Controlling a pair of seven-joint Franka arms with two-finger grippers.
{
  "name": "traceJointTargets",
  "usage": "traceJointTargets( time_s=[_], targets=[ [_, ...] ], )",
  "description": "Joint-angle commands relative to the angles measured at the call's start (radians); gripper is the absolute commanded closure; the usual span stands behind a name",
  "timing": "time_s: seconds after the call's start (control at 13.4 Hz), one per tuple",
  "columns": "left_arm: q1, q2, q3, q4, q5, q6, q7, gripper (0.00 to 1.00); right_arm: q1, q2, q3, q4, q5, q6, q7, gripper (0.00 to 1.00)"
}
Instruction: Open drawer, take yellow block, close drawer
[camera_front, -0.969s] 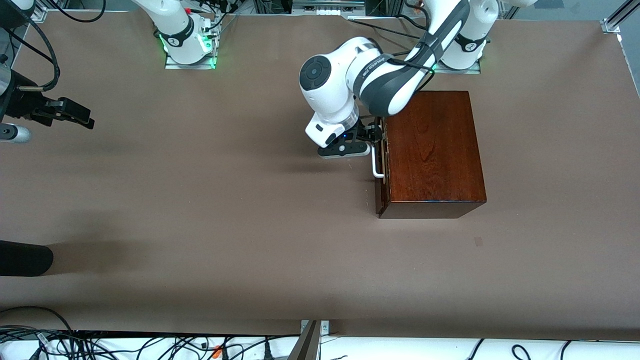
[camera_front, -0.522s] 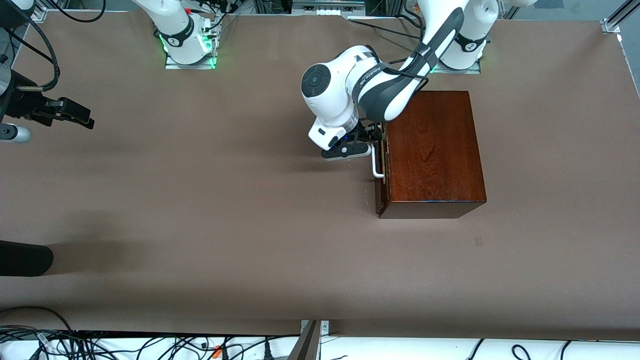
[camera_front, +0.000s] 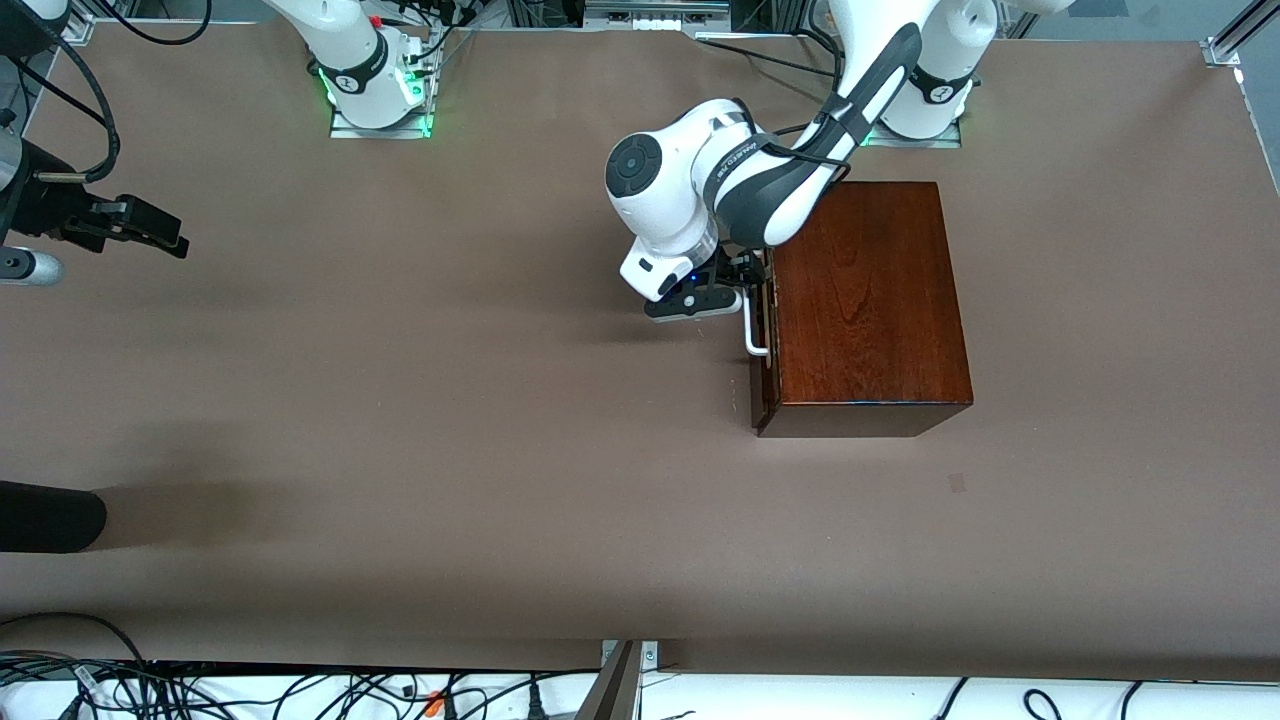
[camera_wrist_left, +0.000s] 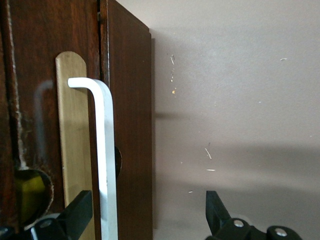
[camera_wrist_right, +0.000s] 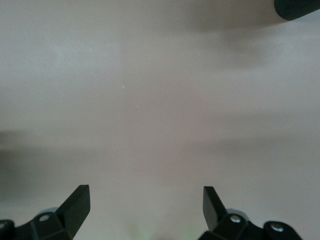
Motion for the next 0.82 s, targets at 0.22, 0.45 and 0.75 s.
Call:
traceJointTargets(
  time_s=[0.22, 0.45, 0.75],
  targets=[
    [-0.009, -0.015, 0.004, -0.049, 0.033, 0.052, -0.041, 0.0, -0.007, -0.006, 0.007, 0.006, 0.0, -0.003, -0.003, 0.0],
    [-0.012, -0.001, 0.004, -0.051, 0.033, 0.081, -0.08, 0.0, -0.007, -0.006, 0.007, 0.006, 0.0, -0.001, -0.003, 0.0],
    [-0.027, 0.014, 0.002, -0.038, 0.03, 0.118, -0.122, 0.0, -0.007, -0.006, 0.007, 0.006, 0.0, -0.003, -0.003, 0.0]
  ],
)
